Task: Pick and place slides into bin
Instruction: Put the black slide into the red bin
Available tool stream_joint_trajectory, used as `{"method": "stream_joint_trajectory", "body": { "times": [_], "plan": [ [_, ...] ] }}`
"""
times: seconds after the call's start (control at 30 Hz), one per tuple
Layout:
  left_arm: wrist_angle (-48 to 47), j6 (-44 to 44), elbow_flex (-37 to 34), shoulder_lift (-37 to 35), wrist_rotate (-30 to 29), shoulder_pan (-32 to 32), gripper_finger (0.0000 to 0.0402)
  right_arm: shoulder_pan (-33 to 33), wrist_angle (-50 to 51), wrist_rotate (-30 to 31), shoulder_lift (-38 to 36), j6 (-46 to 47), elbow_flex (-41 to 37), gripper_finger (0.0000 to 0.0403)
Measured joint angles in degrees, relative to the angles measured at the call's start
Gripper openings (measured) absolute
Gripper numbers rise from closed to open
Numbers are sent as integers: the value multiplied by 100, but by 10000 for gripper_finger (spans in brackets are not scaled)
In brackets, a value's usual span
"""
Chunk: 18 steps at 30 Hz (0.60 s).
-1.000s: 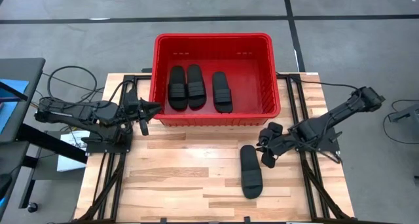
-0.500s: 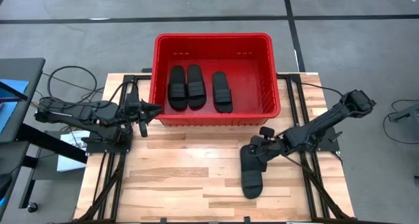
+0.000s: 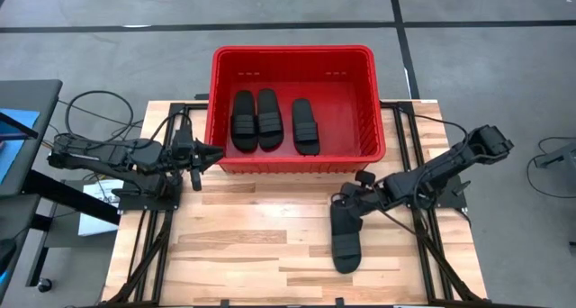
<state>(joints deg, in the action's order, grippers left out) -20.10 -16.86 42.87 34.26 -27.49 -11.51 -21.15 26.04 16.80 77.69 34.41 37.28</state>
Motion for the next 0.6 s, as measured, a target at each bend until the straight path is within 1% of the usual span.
{"method": "stream_joint_trajectory", "body": {
  "times": [0.37, 0.5, 0.6],
  "plan": [
    [0, -2, -2, 0, 25, 0, 77, 241, 26, -43, 0, -102, 0, 167],
    [0, -2, -1, 0, 25, 0, 77, 241, 38, -186, 176, -196, -2, 177],
    [-2, -2, 0, 0, 25, 0, 77, 239, 4, -210, 475, -195, -4, 176]
  ]
}}
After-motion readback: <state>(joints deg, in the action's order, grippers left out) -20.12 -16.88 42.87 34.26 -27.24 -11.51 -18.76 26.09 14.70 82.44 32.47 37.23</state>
